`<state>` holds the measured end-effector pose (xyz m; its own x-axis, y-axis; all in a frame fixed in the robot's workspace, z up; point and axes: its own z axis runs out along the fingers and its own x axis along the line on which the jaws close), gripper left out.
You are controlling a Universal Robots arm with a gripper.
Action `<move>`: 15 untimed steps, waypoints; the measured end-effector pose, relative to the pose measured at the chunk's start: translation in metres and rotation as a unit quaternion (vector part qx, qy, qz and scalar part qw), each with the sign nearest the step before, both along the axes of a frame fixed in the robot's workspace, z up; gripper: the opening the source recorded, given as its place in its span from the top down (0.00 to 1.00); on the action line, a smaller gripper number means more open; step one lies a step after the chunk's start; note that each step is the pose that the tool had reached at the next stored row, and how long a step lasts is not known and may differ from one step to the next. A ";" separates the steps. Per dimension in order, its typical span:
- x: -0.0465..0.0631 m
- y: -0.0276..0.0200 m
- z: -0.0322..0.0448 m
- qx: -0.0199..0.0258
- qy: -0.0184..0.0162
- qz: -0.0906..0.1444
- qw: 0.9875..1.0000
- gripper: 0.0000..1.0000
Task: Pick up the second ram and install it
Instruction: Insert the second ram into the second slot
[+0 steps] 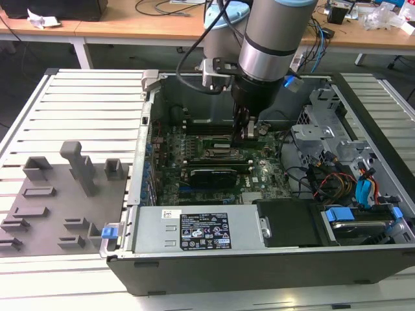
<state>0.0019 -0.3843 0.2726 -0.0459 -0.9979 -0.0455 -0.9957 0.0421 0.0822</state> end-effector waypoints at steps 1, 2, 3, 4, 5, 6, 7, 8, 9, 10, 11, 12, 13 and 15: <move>-0.001 0.0000 -0.0013 0.000 0.000 0.000 1.000 0.87; -0.004 0.0000 -0.0031 0.000 0.000 0.000 1.000 0.87; -0.008 0.0000 -0.0050 0.000 0.000 0.000 1.000 0.87; -0.012 0.0000 -0.0080 0.000 0.000 0.000 1.000 0.87; -0.013 0.0000 -0.0098 0.000 0.000 0.000 1.000 0.87; -0.013 0.0000 -0.0117 0.000 0.000 0.000 1.000 0.87; -0.014 0.0005 -0.0153 0.000 0.000 0.000 1.000 0.87; -0.014 0.0009 -0.0166 0.000 0.000 -0.001 1.000 0.87; -0.015 0.0014 -0.0180 0.000 0.000 -0.002 1.000 0.87; -0.018 0.0019 -0.0209 0.000 0.000 -0.003 1.000 0.87; -0.020 0.0019 -0.0261 0.000 0.000 -0.003 1.000 0.87; -0.022 0.0019 -0.0291 0.000 0.000 -0.003 1.000 0.87; -0.022 0.0020 -0.0316 0.000 0.000 -0.003 1.000 0.87; -0.023 0.0022 -0.0342 0.000 0.000 -0.003 1.000 0.87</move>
